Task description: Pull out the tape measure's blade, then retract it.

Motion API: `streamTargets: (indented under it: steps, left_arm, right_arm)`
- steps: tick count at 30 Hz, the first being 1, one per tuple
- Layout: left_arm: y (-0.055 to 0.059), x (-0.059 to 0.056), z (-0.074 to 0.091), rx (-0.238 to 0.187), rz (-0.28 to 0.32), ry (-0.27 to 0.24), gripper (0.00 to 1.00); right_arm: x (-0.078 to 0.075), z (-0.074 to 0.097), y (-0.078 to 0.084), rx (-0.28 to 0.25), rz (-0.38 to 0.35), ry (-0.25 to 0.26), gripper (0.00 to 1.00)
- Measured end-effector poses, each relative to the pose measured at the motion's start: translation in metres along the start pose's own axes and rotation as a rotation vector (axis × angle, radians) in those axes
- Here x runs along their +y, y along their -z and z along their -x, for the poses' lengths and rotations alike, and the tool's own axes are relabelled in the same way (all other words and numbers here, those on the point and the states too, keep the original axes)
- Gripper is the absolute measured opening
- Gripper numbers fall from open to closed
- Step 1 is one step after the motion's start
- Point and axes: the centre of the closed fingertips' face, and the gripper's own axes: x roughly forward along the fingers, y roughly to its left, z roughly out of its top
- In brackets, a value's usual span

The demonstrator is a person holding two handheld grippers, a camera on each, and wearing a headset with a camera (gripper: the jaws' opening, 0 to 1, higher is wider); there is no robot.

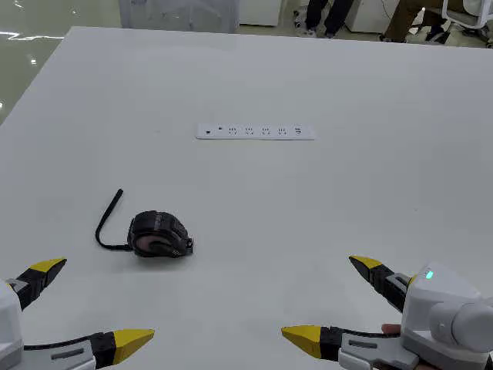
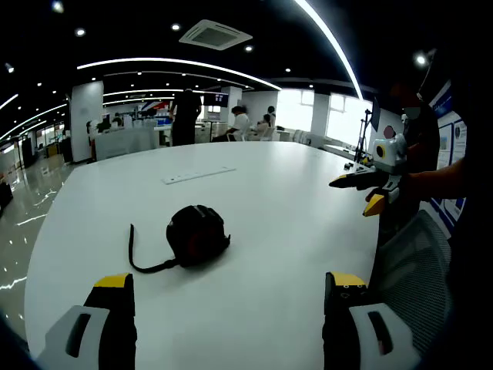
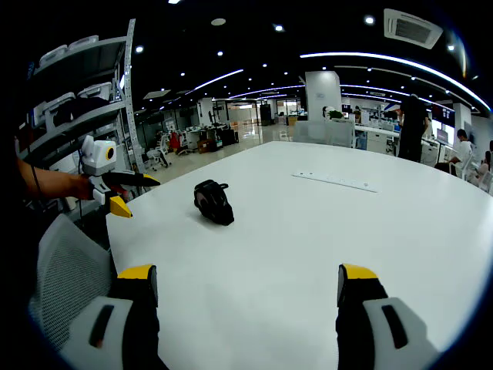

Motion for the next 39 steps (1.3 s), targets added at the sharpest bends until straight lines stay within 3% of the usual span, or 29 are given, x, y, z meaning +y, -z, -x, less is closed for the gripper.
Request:
streamTargets:
  steps: [23,39]
  left_arm:
    - [-0.0026,-0.0029,-0.0001,-0.003,-0.014,0.006,1.0]
    - [-0.0056,0.0031,-0.0057,0.021,-0.043,0.028,1.0]
  right_arm:
    - [-0.0044,0.0032,0.0008,0.002,0.017,0.0,1.0]
    - [-0.0094,-0.0004,-0.002,0.025,0.047,-0.028,0.99]
